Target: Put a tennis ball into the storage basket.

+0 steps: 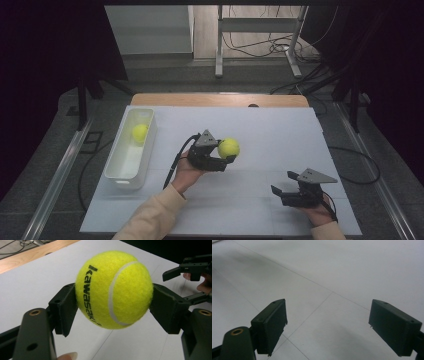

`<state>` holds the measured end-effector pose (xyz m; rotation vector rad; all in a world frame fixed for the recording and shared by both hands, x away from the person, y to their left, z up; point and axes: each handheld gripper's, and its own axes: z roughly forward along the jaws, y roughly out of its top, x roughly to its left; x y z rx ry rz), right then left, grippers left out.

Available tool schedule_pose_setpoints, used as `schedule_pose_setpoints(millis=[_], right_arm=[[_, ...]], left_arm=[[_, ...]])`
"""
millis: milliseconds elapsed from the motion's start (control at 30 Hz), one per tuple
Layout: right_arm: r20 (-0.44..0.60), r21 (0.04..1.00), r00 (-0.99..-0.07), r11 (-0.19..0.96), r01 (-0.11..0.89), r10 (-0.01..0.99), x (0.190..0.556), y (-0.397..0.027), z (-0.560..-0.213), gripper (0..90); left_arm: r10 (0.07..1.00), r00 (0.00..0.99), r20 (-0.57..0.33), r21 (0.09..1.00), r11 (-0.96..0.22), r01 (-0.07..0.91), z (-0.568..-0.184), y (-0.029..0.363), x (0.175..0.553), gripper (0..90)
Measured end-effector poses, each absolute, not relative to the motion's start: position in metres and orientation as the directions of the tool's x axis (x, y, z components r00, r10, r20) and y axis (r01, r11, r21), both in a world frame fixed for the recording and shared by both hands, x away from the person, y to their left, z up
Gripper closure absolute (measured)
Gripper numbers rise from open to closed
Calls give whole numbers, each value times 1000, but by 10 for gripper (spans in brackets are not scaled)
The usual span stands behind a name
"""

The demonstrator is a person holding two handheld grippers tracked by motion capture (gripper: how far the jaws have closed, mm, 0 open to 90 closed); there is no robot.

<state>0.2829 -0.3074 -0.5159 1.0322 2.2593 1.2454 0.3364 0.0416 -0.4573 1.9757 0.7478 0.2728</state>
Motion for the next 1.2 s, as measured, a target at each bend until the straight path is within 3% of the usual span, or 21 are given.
schedule_pose_setpoints(millis=[1200], right_arm=[[37, 836, -667, 343, 428, 744, 283, -308, -516, 157]], left_arm=[[667, 734, -125, 872, -279, 402, -441, 83, 334, 270]])
